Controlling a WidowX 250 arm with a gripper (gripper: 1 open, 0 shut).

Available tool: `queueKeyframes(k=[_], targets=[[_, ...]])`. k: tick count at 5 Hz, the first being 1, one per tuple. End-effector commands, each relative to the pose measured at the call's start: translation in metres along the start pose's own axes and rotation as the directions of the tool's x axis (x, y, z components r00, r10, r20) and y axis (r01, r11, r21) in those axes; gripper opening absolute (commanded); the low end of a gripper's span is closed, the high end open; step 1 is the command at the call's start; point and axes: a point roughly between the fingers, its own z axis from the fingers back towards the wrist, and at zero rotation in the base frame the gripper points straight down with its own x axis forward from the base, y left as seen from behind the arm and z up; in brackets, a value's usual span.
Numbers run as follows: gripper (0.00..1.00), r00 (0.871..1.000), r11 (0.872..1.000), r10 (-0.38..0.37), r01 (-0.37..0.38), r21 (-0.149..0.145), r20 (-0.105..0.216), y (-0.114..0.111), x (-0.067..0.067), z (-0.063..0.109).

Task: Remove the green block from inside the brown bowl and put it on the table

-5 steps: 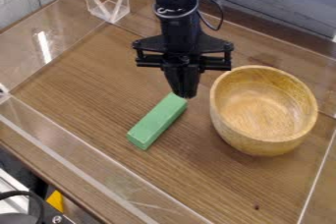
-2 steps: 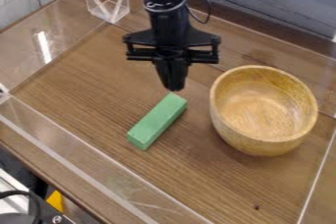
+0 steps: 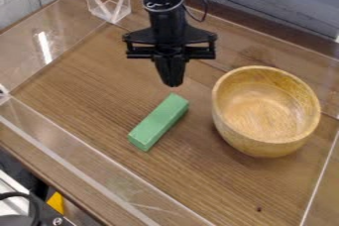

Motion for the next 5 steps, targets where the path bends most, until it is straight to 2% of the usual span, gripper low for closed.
queueKeyframes(k=[1,2,4,5], targets=[[0.0,0.998,0.999,0.034,-0.034,-0.008,0.054,-0.008,0.015,0.015],[0.0,0.996,0.997,0.071,-0.071,0.002,0.061,-0.012,0.02,0.016],[0.0,0.998,1.0,-0.006,0.006,0.006,0.059,-0.019,0.029,0.008],[0.0,0.998,1.0,0.021,-0.022,0.013,0.066,-0.02,0.036,-0.004]])
